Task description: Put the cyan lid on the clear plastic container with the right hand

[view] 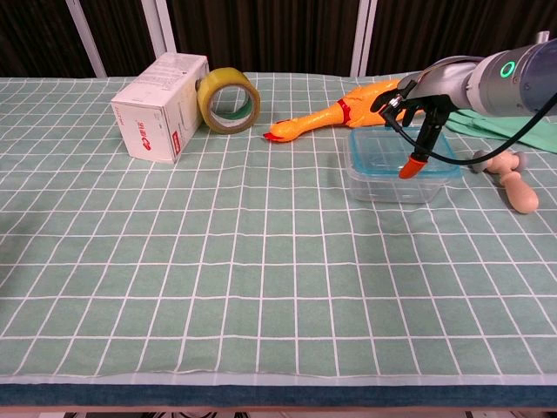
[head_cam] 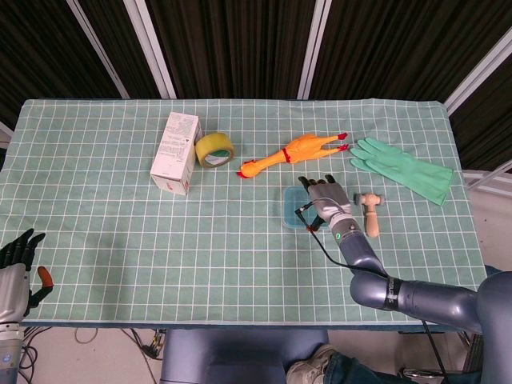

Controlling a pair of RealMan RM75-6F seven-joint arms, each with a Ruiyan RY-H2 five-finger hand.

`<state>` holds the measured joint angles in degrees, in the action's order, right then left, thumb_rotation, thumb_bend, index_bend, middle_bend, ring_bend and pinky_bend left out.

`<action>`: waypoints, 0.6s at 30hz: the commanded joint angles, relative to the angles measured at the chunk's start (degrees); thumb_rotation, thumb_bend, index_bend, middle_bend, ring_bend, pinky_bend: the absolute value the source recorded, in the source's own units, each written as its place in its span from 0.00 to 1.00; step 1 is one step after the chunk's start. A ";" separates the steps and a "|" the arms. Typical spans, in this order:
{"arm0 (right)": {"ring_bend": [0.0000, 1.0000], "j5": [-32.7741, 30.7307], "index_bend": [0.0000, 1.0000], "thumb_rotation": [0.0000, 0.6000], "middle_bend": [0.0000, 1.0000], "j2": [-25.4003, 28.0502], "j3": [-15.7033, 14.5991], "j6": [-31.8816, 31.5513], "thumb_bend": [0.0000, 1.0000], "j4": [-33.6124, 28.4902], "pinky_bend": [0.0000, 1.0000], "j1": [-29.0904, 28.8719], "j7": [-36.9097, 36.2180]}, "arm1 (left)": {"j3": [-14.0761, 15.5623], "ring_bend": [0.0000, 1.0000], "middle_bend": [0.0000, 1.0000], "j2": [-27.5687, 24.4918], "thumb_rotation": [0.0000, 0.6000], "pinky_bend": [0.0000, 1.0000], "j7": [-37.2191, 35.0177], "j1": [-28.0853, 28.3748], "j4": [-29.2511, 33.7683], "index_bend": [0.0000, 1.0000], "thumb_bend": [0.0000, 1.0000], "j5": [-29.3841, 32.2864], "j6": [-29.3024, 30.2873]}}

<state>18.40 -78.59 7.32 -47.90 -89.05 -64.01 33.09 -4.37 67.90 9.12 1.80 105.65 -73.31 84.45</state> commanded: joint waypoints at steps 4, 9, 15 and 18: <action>0.19 0.05 0.00 1.00 0.54 -0.53 -0.05 -0.04 0.28 0.47 0.00 -0.13 -0.12 | 0.02 0.00 0.00 -0.02 1.00 0.00 -0.03 0.01 0.07 0.12 0.74 0.05 -0.01; 0.19 -0.24 0.00 1.00 0.54 -0.93 -0.16 -0.01 0.28 0.94 0.00 -0.30 -0.04 | 0.02 0.00 0.00 -0.04 1.00 0.00 -0.06 0.02 0.07 0.12 0.74 0.07 -0.01; 0.19 -0.33 0.00 1.00 0.54 -1.40 -0.07 -0.15 0.28 1.46 0.00 -0.39 -0.15 | 0.00 0.00 0.00 -0.05 1.00 0.00 -0.05 0.05 0.10 0.12 0.74 0.22 -0.05; 0.19 -0.40 0.00 1.00 0.54 -1.59 -0.12 -0.09 0.28 1.62 0.00 -0.42 -0.12 | 0.02 0.00 0.00 -0.10 1.00 0.00 -0.06 0.06 0.17 0.12 0.74 0.28 -0.11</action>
<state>18.02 -80.16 7.21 -47.99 -87.46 -64.42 32.96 -4.36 67.81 9.07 1.86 105.82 -73.03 84.35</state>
